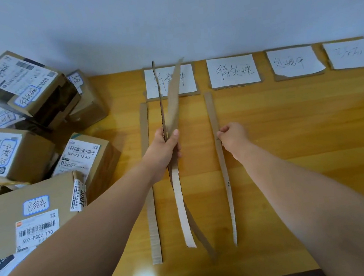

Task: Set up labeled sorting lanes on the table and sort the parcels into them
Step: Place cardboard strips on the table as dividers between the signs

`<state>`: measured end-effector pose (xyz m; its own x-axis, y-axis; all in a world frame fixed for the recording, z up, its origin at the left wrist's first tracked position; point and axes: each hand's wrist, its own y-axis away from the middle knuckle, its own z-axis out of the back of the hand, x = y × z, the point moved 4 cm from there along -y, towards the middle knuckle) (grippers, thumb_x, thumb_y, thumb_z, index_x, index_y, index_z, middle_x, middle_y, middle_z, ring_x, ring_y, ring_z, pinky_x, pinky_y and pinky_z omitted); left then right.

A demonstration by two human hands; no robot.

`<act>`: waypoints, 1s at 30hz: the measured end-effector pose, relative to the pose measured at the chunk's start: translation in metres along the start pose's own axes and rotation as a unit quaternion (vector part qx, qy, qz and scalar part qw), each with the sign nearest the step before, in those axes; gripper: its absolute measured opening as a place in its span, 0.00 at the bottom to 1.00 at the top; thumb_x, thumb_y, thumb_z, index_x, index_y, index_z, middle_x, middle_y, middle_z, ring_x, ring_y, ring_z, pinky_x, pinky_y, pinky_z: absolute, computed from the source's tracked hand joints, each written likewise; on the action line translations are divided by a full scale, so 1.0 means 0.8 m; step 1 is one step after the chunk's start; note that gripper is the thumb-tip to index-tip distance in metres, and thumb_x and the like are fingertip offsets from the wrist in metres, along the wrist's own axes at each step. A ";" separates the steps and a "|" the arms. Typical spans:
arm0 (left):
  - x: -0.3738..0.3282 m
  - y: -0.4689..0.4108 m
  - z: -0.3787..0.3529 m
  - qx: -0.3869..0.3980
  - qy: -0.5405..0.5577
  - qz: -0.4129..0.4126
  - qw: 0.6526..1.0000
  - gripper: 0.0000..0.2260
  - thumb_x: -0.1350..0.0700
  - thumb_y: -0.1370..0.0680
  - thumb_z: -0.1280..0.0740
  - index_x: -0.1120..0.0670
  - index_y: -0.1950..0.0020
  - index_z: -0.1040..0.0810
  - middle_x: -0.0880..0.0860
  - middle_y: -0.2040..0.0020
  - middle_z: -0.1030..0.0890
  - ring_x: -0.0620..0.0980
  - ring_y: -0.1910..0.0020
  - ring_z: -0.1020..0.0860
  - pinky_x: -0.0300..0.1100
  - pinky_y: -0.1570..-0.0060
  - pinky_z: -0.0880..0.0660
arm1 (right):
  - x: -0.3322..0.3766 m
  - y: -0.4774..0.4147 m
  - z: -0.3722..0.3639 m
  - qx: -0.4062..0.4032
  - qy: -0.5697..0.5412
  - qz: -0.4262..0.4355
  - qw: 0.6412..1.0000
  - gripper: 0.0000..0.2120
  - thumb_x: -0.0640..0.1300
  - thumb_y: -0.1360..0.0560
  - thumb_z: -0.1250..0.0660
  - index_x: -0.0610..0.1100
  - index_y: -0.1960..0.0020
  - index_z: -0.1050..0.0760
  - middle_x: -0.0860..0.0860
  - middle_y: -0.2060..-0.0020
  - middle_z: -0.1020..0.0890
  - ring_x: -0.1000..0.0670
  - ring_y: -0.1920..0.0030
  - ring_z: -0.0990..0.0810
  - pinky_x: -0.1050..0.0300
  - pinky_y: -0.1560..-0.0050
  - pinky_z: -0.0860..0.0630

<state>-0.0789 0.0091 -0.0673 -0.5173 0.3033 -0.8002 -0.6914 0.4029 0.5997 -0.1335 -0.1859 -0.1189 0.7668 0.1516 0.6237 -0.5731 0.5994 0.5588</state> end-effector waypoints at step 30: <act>-0.089 0.070 -0.049 -0.103 0.053 -0.039 0.993 0.03 0.56 0.18 0.42 0.50 0.48 0.30 0.52 0.65 0.23 0.47 0.74 0.29 0.40 0.73 0.29 | 0.048 0.064 0.116 0.022 0.072 0.164 0.984 0.04 0.45 0.22 0.38 0.45 0.51 0.27 0.48 0.58 0.21 0.46 0.57 0.22 0.52 0.58 0.25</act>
<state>-0.1011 -0.0239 0.0232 -0.5012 0.1821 -0.8460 -0.8136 0.2338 0.5323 -0.1596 -0.2221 -0.0159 0.5693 0.4433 0.6924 -0.8064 0.4650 0.3653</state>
